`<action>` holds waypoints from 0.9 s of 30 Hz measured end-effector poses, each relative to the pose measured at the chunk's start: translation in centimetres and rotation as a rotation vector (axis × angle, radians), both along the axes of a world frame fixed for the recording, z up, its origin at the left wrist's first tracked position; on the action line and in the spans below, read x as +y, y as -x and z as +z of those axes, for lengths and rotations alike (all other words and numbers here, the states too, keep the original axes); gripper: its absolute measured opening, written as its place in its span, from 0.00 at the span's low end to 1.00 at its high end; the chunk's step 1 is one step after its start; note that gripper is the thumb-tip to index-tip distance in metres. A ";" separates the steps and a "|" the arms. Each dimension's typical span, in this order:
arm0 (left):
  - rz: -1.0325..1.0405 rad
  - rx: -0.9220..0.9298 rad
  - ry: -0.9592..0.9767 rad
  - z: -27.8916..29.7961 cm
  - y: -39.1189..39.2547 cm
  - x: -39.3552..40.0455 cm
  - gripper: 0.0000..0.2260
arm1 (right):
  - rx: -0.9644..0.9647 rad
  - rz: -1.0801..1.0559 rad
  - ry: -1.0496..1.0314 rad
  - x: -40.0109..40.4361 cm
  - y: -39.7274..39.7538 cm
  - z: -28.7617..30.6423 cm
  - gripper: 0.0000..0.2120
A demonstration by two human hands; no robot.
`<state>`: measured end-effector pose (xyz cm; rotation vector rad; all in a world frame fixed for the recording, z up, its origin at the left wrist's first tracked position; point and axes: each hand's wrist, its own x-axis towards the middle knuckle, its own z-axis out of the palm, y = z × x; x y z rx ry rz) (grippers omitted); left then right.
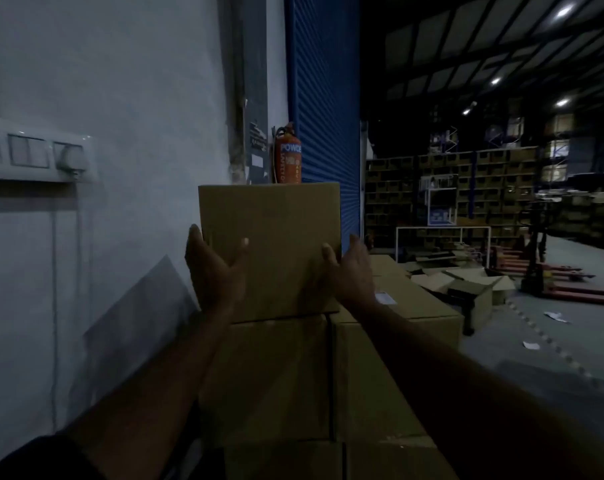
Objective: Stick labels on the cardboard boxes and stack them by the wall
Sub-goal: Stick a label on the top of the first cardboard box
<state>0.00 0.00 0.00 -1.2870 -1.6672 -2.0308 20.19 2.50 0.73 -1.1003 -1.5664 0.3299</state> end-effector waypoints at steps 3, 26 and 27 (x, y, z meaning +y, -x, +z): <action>-0.023 -0.074 0.025 0.5 1.2 1.8 0.40 | 0.096 0.045 0.060 1.6 1.0 0.2 0.33; -0.199 -0.094 -0.305 5.3 -18.0 -2.0 0.30 | 0.496 -0.085 -0.188 -4.0 -14.9 2.8 0.34; -0.221 -0.098 -0.303 5.1 -20.0 -2.3 0.32 | 0.502 -0.110 -0.191 -4.7 -17.0 2.7 0.34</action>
